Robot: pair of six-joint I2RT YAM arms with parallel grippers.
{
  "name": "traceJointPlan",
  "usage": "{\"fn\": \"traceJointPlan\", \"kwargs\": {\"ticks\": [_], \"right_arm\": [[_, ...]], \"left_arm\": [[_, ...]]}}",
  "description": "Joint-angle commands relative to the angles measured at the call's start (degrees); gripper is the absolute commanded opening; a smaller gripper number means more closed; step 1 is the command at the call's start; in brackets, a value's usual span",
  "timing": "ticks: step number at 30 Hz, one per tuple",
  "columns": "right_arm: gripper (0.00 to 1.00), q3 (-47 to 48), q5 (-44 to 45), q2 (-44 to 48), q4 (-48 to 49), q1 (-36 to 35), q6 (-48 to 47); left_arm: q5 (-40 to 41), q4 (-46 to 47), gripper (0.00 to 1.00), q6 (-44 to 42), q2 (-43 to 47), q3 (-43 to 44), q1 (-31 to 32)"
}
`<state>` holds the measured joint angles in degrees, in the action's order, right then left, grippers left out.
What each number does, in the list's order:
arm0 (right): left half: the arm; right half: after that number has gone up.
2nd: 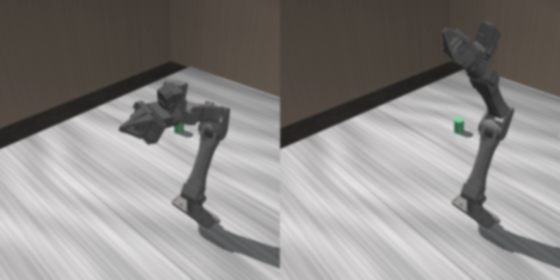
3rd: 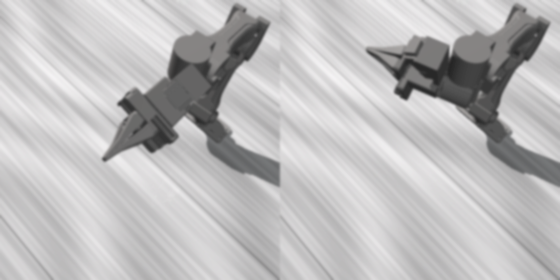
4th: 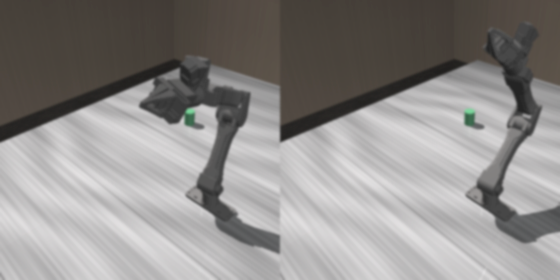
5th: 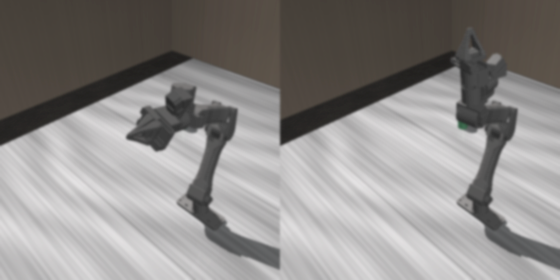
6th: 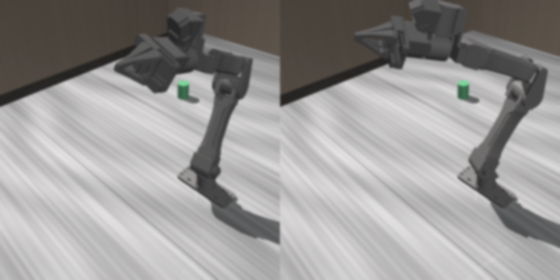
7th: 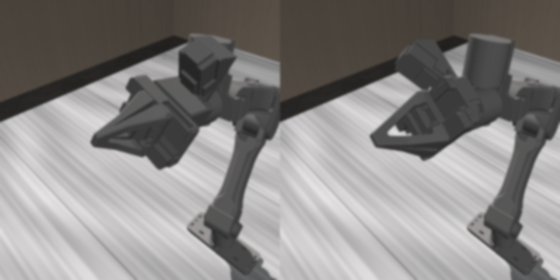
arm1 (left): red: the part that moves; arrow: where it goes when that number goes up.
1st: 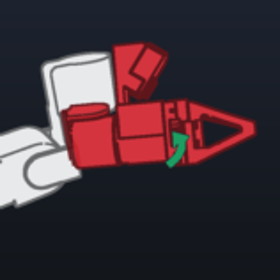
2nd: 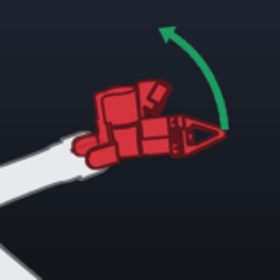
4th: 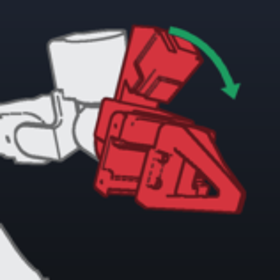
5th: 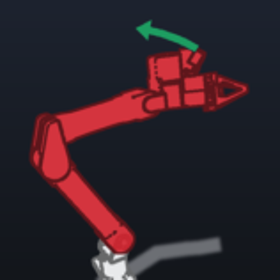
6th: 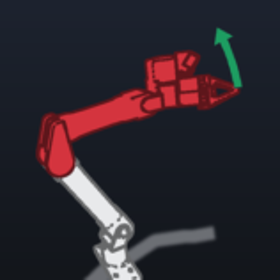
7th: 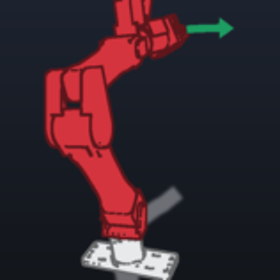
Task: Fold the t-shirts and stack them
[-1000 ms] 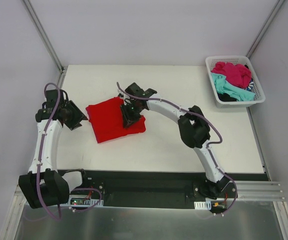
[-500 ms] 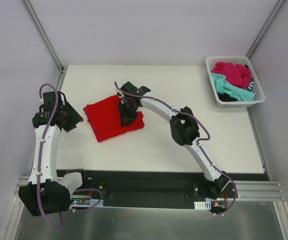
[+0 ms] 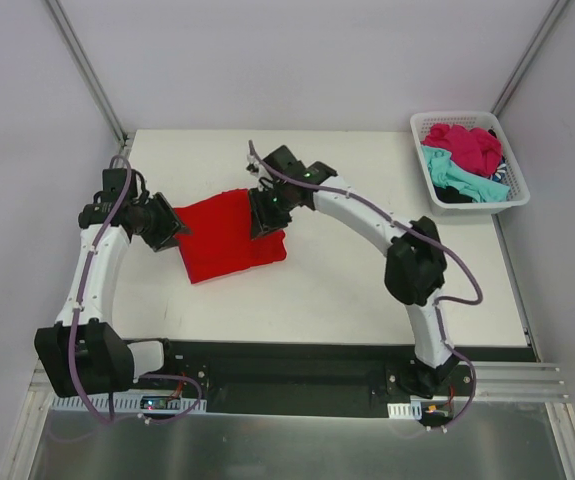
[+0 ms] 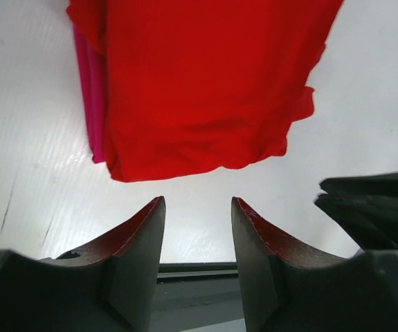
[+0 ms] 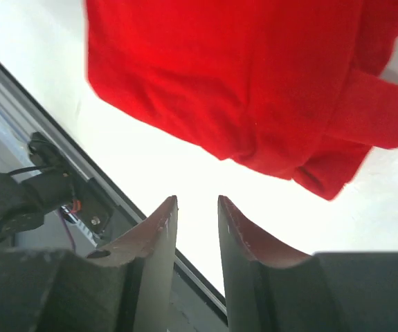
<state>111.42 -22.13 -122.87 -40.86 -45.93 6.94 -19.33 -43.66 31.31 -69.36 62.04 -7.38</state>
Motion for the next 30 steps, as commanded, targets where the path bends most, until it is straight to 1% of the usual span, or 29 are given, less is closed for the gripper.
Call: {"fn": "traceJointPlan", "kwargs": {"ticks": [1,3,5,7,8,9,10,11,13,14,16,18,21,25,30], "right_arm": [[0.33,-1.2,2.35,8.69,-2.37,2.6,-2.54],[0.33,-1.72,3.58,10.54,-3.96,2.87,-3.16],[0.32,-3.04,5.51,13.42,-4.84,3.04,-3.16],[0.32,-5.4,7.53,15.89,-5.1,3.22,-3.16],[0.32,-6.29,8.06,19.04,-5.11,3.3,-2.99],[0.33,-7.26,8.59,20.46,-5.11,3.48,-2.98],[0.33,-8.31,8.86,21.87,-5.19,3.57,-2.98],[0.33,-10.06,8.77,23.19,-5.72,4.09,-3.07],[0.33,-12.26,8.77,27.14,-6.24,4.53,-3.25],[0.33,-14.71,9.03,28.46,-6.42,4.8,-3.34],[0.32,-17.01,9.65,33.29,-6.51,4.97,-3.07],[0.33,-20.18,9.65,38.2,-6.42,5.24,-2.46],[0.33,-22.9,10.96,43.39,-6.6,5.5,-1.67],[0.34,-23.61,13.07,45.43,-9.32,6.73,-2.54],[0.34,-23.97,13.95,45.61,-10.2,7.87,-2.98]], "left_arm": [[-4.74,3.13,0.43,0.06,-1.91,5.19,1.66],[-6.85,4.89,0.43,0.94,-3.4,5.11,2.36],[-10.88,9.45,0.43,2.35,-4.98,4.32,4.2],[-14.4,12.79,0.43,3.92,-8.32,3.09,5.79],[-16.68,15.16,0.42,4.2,-11.46,3.09,7.19],[-17.31,16.14,0.42,4.55,-12.89,3.26,7.2],[-17.4,16.76,0.41,4.81,-14.38,3.52,9.2],[-15.58,17.2,0.41,4.9,-16.57,3.96,9.92],[-12.15,17.29,0.41,4.38,-18.08,4.75,10.28],[-9.0,17.29,0.41,4.29,-19.65,5.37,10.28],[-7.57,16.5,0.4,3.06,-22.29,6.86,10.36],[-3.01,15.28,0.4,2.18,-26.07,8.62,10.63],[0.16,12.91,0.38,1.56,-31.0,10.99,10.63],[0.26,9.65,0.39,2.96,-34.96,12.31,10.63],[1.31,7.19,0.39,3.32,-35.93,11.88,11.07]]}}
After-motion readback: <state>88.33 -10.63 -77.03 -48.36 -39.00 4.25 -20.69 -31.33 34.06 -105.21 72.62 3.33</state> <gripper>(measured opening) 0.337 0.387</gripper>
